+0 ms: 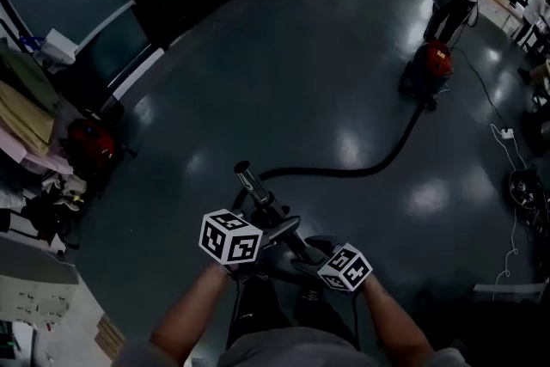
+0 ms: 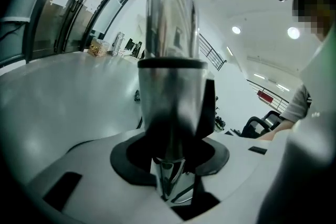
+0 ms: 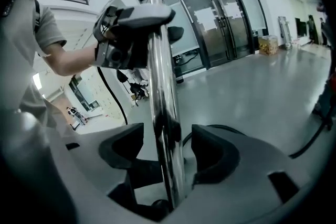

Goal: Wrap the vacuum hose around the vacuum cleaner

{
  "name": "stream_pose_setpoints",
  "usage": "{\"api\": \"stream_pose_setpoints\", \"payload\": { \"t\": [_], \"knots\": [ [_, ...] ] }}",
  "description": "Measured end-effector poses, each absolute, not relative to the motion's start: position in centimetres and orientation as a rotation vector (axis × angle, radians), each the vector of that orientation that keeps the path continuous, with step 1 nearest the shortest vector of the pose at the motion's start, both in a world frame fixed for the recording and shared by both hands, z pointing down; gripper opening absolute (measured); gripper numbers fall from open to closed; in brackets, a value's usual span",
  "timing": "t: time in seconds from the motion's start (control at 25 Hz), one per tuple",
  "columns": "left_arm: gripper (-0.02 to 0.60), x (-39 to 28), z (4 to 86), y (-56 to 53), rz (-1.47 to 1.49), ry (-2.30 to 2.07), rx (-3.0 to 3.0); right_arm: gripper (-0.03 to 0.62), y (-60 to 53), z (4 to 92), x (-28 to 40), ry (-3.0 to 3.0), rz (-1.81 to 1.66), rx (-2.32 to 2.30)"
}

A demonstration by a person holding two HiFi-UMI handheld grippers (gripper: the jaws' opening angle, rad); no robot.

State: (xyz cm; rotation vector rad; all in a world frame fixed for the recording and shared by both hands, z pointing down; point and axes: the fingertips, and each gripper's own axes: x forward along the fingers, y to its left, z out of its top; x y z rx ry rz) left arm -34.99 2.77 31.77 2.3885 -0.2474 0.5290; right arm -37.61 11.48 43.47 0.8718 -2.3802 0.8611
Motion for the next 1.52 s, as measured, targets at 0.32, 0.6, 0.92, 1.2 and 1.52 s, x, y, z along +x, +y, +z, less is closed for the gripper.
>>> {"api": "stream_pose_setpoints", "payload": {
  "t": [0.32,0.6,0.92,1.2,1.52],
  "knots": [
    [0.161,-37.6,26.4,-3.4,0.451,-0.118,2.363,0.264,6.6,45.0,-40.8,-2.323,0.878,1.083],
    [0.163,-39.7,23.9,-8.5,0.292,-0.104,2.344,0.118,3.4,41.1,-42.1,-2.283,0.703,1.183],
    [0.215,-40.3,22.5,-12.2,0.27,-0.136,2.481,0.117,1.5,38.2,-41.0,-2.192,0.727,1.22],
    [0.256,-41.6,23.6,-13.6,0.369,-0.187,2.55,0.115,-1.1,36.2,-37.2,-2.134,0.706,1.183],
    [0.256,-38.4,23.2,-9.4,0.796,-0.098,2.989,0.115,-4.2,34.3,-33.6,-2.128,0.727,1.064]
  ]
}}
